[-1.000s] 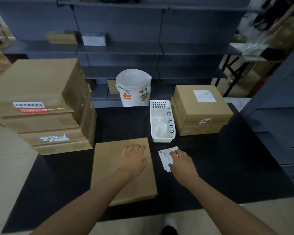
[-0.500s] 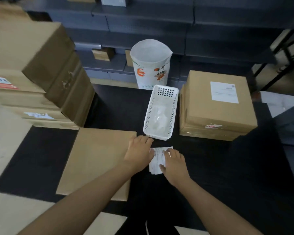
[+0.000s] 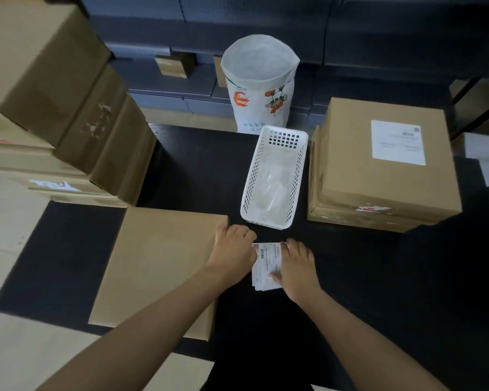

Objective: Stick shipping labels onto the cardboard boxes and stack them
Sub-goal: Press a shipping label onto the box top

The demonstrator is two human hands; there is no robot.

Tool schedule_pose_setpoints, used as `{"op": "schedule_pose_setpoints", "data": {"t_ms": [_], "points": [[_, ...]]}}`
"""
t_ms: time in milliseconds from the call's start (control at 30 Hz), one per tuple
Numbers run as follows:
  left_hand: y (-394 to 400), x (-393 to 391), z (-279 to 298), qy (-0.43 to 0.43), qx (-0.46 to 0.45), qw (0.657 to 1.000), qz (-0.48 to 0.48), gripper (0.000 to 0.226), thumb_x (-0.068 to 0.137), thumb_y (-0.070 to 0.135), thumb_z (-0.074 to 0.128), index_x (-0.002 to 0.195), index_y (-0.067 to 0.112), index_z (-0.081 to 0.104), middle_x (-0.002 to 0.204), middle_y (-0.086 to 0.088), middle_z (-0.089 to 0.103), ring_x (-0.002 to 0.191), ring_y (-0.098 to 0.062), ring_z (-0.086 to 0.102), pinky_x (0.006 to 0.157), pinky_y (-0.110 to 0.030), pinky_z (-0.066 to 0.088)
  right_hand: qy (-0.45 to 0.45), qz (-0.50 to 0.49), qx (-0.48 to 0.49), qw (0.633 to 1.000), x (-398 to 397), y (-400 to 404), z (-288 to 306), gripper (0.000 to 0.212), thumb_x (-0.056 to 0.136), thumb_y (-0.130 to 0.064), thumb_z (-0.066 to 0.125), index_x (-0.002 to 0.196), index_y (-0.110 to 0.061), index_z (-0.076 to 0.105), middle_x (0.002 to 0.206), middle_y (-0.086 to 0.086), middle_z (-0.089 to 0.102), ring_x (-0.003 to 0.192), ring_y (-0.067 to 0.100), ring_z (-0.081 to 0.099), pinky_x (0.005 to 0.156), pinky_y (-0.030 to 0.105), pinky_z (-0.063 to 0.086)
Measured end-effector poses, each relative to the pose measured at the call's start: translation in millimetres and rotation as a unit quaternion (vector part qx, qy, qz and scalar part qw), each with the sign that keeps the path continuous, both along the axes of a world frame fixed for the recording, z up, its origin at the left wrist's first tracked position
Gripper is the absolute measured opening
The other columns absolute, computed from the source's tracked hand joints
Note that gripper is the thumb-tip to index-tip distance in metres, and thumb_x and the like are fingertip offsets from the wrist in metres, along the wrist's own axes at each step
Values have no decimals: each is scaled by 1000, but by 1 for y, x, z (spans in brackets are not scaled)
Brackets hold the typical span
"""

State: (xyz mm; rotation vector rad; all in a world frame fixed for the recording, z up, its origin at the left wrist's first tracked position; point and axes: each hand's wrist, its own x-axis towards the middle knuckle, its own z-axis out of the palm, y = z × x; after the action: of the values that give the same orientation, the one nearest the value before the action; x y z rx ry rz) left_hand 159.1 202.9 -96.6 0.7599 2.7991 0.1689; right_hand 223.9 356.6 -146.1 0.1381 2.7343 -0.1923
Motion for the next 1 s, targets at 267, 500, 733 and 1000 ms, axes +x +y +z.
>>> {"op": "schedule_pose_setpoints", "data": {"t_ms": [267,500,733,1000], "points": [[-5,0,-1,7,0,1000,-13,28,94,28,37,108,21,61,115,4,58,112,-14,49,102,-32,20,-5,-5,2,1000,3,-5,1,72,90,-49,55,145,-11,29,152,6,25,140,24,23,114,37,22],[-12,5,-3,10,11,1000,-23,29,94,26,39,112,21,61,117,4,57,114,-15,48,103,-31,20,10,-44,-79,996,12,-11,8,55,92,-36,58,141,-20,39,151,3,24,134,19,32,109,32,33],[-11,4,13,4,9,1000,-20,34,95,33,40,126,23,50,123,5,54,117,-15,46,105,-32,17,50,-196,-335,920,20,-11,37,45,83,-14,69,125,-21,53,134,-10,28,116,13,47,88,11,40],[-18,-16,52,8,94,990,103,25,96,26,42,116,27,57,106,7,58,98,-14,57,89,-27,36,190,-141,-442,865,-8,-28,104,58,74,-14,79,124,-26,52,126,-15,35,106,-4,44,83,1,37]]}}
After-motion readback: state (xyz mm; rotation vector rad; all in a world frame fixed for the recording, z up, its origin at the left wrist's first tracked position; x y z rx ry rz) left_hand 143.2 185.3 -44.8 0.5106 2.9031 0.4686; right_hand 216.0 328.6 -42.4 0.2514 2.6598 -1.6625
